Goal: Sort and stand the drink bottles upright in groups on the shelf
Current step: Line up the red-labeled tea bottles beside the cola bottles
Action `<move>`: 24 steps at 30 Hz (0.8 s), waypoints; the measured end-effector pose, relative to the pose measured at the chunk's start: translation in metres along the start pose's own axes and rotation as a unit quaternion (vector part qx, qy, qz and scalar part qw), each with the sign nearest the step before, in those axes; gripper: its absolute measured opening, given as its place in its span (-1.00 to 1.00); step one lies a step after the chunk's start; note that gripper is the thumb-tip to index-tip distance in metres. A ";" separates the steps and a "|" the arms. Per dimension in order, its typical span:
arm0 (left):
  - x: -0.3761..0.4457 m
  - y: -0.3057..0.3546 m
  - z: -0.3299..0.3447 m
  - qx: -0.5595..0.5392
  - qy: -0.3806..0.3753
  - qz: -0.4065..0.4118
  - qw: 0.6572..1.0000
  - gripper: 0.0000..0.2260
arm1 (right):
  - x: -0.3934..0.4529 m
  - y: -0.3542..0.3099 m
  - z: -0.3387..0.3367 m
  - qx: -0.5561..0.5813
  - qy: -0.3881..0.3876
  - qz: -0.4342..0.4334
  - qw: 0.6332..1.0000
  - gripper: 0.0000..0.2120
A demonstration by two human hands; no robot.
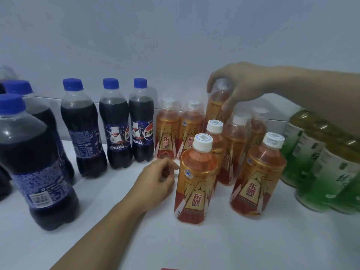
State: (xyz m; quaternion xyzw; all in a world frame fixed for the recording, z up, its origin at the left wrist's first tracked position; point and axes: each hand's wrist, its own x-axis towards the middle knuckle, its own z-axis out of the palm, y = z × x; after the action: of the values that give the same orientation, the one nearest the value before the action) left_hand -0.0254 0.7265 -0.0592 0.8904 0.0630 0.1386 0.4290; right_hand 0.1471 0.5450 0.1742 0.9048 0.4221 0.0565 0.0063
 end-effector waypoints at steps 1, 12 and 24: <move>0.000 -0.001 0.000 0.001 0.000 0.002 1.000 -0.79 | 0.005 0.003 0.007 -0.005 -0.002 0.004 1.000 -0.47; 0.002 -0.002 -0.001 0.003 -0.004 0.004 1.000 -0.80 | 0.033 0.001 0.044 -0.049 0.004 0.019 0.999 -0.40; 0.002 -0.007 0.000 -0.003 -0.005 0.015 1.000 -0.81 | -0.001 -0.032 0.000 -0.052 0.084 -0.074 0.992 -0.68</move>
State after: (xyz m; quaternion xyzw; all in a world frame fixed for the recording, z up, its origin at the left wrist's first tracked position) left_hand -0.0235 0.7313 -0.0648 0.8905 0.0472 0.1407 0.4302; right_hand 0.1221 0.5644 0.1727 0.8616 0.4831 0.1540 0.0220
